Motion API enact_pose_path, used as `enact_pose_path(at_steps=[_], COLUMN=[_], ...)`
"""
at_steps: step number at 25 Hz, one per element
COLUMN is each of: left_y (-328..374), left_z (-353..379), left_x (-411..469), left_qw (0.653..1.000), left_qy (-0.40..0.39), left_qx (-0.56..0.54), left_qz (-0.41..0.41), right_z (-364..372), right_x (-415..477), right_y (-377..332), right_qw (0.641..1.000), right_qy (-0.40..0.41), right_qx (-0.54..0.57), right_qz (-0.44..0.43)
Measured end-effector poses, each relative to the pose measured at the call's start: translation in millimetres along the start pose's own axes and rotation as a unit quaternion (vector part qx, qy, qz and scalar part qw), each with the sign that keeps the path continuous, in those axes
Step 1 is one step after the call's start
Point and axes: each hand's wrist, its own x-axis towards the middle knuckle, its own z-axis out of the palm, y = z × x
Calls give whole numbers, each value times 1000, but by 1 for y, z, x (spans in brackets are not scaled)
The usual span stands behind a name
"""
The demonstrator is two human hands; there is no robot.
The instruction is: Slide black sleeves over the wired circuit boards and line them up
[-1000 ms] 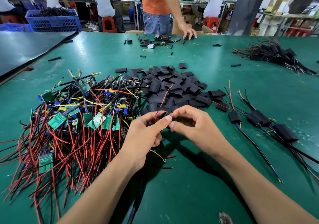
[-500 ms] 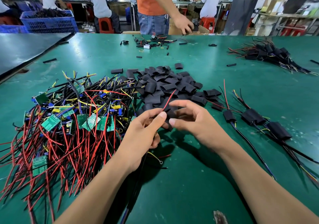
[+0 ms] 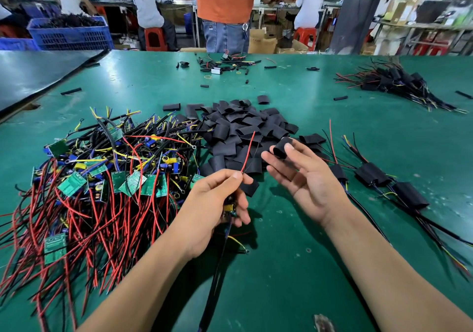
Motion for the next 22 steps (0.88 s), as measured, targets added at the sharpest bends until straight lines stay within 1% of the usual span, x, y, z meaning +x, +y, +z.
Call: enact_pose_path(at_steps=[3,6,15,22], left_y=[1,2,5,7], left_z=[0,-1,-1,-2], left_x=[-1,0,-1,1], left_qw=[999,996,989,983], left_qy=[-31,-50,-100,-117], left_qx=[-32,-56,-83,-115], left_qz=[-24,-37,-69,-87], right_z=[0,1,3,3], right_x=[0,1,2,0], right_y=[3,6,3,1], right_qw=[998,997,995,995], right_qy=[-5,-1,40,14], right_qx=[54,80,90,92], right_qz=[11,14,7,19])
